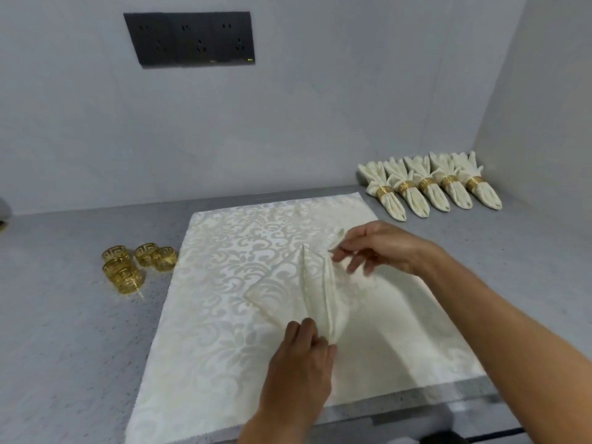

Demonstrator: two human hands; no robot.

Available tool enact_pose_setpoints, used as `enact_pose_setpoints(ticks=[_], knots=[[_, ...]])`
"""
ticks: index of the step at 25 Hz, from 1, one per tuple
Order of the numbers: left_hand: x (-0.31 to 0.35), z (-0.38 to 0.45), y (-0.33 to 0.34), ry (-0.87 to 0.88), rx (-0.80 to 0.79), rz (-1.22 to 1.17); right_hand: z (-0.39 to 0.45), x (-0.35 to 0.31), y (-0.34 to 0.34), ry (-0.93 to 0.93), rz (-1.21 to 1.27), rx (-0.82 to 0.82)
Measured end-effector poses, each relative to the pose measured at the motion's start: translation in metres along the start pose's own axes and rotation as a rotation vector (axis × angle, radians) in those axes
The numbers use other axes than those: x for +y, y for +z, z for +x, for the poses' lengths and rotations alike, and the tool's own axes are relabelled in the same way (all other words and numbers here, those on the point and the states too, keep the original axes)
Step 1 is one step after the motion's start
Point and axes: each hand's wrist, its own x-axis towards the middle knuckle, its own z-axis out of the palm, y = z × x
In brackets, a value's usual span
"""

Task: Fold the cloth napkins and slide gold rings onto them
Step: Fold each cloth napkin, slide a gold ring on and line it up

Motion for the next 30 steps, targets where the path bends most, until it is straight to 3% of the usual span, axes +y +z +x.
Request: enact_pose_setpoints(ticks=[6, 12, 17, 21, 24, 27, 28, 30], knots=[[-0.006, -0.005, 0.016, -0.079, 0.069, -0.102, 0.069, 0.017, 0.055, -0.019, -0.447, 0.258], [-0.004, -0.003, 0.013, -0.07, 0.033, -0.092, 0.083, 0.035, 0.071, -0.075, -0.65, 0.457], [-0.003, -0.006, 0.014, -0.082, -0.036, -0.118, 0.085, 0.047, 0.076, -0.22, -0.83, 0.496], [-0.004, -0.003, 0.011, -0.107, -0.051, -0.163, 0.088, 0.043, 0.071, -0.206, -0.957, 0.425], [-0.007, 0.001, -0.005, -0.125, 0.04, -0.348, 0.058, 0.035, 0.069, -0.324, -0.782, 0.636], [-0.042, 0.025, -0.021, -0.301, 0.169, -0.443, -0.01, 0.045, 0.08, -0.336, -0.574, 0.754], [-0.06, 0.033, -0.022, -0.372, 0.126, -0.406, -0.036, 0.052, 0.088, -0.285, -0.557, 0.748], [-0.09, 0.046, -0.021, -0.493, -0.109, -0.31, -0.074, 0.065, 0.113, -0.188, -0.567, 0.682]])
